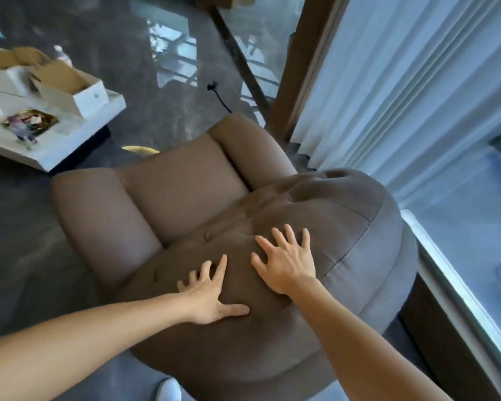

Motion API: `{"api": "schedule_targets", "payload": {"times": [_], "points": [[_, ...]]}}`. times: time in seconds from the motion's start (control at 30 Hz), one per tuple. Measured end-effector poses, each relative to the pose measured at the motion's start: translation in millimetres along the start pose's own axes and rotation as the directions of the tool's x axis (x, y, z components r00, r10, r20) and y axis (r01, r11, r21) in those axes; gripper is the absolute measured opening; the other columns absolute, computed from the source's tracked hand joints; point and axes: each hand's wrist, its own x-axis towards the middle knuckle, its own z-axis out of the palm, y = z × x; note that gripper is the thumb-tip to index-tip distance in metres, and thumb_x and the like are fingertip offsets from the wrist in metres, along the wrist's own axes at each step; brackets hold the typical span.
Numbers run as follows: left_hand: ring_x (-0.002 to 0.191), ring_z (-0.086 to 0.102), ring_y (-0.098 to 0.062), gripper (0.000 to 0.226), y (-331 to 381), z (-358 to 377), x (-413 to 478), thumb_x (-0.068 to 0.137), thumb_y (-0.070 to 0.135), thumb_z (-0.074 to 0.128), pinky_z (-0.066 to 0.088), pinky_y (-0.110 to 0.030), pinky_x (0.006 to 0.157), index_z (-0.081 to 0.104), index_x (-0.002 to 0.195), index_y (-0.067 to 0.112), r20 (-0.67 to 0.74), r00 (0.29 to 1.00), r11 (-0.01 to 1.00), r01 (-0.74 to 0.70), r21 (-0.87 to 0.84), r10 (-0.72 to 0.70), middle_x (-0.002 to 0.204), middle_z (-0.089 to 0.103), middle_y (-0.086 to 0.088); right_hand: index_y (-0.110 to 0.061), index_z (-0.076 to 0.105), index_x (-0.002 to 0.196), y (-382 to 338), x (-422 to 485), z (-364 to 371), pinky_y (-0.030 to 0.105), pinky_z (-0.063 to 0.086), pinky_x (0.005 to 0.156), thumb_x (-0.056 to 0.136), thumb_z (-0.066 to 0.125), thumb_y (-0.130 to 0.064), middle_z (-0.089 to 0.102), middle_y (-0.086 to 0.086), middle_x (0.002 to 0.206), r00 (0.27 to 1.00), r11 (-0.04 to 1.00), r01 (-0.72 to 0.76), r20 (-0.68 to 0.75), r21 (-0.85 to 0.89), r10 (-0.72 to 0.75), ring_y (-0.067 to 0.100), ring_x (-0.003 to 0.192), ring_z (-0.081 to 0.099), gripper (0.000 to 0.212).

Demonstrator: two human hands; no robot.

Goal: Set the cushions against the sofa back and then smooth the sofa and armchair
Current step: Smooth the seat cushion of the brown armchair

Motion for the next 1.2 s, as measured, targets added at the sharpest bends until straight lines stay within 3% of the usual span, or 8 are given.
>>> {"api": "schedule_targets", "payload": {"times": [0.27,0.53,0.8,1.2], "points": [[0.149,-0.003,-0.037,0.128,54.7,30.9,-0.8,0.056,0.091,0.050,0.003,-0.060,0.118,-0.029,0.145,0.042,-0.032,0.996,0.993,0.074,-0.091,-0.077,0.163,-0.016,-0.005,-0.033,0.049,0.137,59.9,2.0,22.6,0.066,0.001,0.112,0.087,0.013,-0.066,0.049,0.009,0.147,0.986,0.988,0.153,-0.074,0.008,-0.152,0.039,0.145,0.023,0.070],[0.150,-0.006,-0.028,0.104,145.6,68.7,10.4,0.071,0.086,0.037,0.004,-0.059,0.118,-0.022,0.147,0.045,-0.145,0.966,0.963,0.182,-0.199,-0.213,0.165,-0.007,0.000,-0.030,0.044,0.143,144.3,21.0,16.9,0.066,-0.001,0.113,0.089,0.012,-0.064,0.044,0.011,0.151,0.957,0.957,0.290,-0.019,0.002,-0.290,0.041,0.148,0.018,0.072],[0.150,-0.003,-0.028,0.100,204.3,58.4,59.8,0.072,0.087,0.031,0.005,-0.060,0.117,-0.020,0.147,0.046,-0.209,0.937,0.929,0.207,-0.308,-0.278,0.164,-0.002,0.000,-0.034,0.044,0.141,200.7,81.0,0.9,0.064,-0.001,0.113,0.086,0.011,-0.067,0.047,0.006,0.149,0.921,0.920,0.386,-0.029,-0.066,-0.388,0.038,0.147,0.021,0.072],[0.148,0.005,-0.021,0.085,284.8,28.2,114.0,0.083,0.076,0.036,0.004,-0.049,0.118,-0.009,0.149,0.048,-0.348,0.807,0.816,0.259,-0.517,-0.477,0.161,0.010,0.002,-0.030,0.046,0.142,253.1,171.9,-33.5,0.069,-0.004,0.112,0.091,0.014,-0.060,0.044,0.011,0.152,0.817,0.805,0.574,0.030,-0.153,-0.576,0.039,0.148,0.018,0.067]]}}
